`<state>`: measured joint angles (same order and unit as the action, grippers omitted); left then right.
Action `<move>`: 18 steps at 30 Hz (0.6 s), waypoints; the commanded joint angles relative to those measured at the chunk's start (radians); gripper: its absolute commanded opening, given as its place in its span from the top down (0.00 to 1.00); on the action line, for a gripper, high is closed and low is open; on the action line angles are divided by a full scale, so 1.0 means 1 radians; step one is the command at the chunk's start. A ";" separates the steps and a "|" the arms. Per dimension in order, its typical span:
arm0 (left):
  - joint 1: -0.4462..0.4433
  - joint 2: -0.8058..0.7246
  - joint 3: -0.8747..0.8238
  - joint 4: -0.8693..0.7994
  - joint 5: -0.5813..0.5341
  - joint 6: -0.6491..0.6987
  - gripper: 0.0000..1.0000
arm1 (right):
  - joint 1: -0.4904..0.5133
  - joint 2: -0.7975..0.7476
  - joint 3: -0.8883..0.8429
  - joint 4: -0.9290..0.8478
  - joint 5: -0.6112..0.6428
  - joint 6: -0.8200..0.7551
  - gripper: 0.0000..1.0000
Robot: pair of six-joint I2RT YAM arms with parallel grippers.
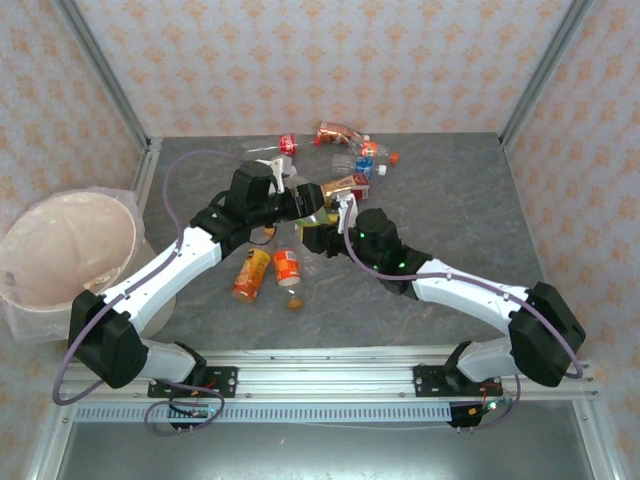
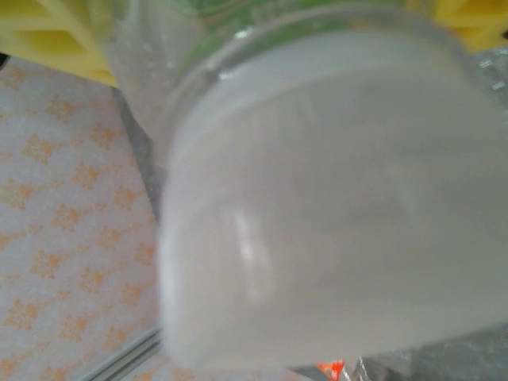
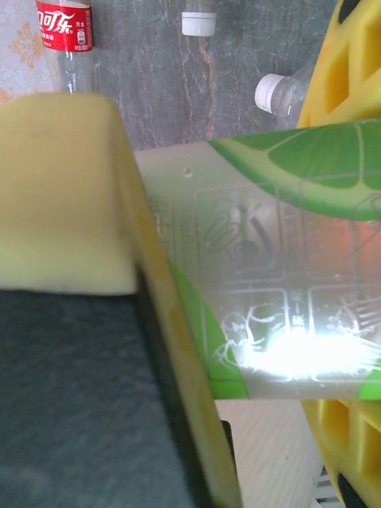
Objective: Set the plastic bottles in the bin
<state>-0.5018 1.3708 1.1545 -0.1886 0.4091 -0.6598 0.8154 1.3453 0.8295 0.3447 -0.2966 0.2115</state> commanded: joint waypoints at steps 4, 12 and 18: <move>-0.003 -0.040 -0.021 0.059 0.019 0.025 0.42 | 0.002 0.020 0.087 -0.010 -0.037 -0.030 0.38; 0.001 -0.080 0.006 -0.012 -0.161 0.024 0.45 | -0.004 0.013 0.122 -0.131 -0.028 -0.104 0.02; 0.005 -0.118 0.048 -0.130 -0.363 0.027 0.45 | -0.004 -0.043 0.082 -0.138 0.059 -0.144 0.01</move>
<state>-0.5022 1.2934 1.1530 -0.2398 0.2012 -0.6540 0.8146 1.3563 0.9226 0.2211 -0.2878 0.1123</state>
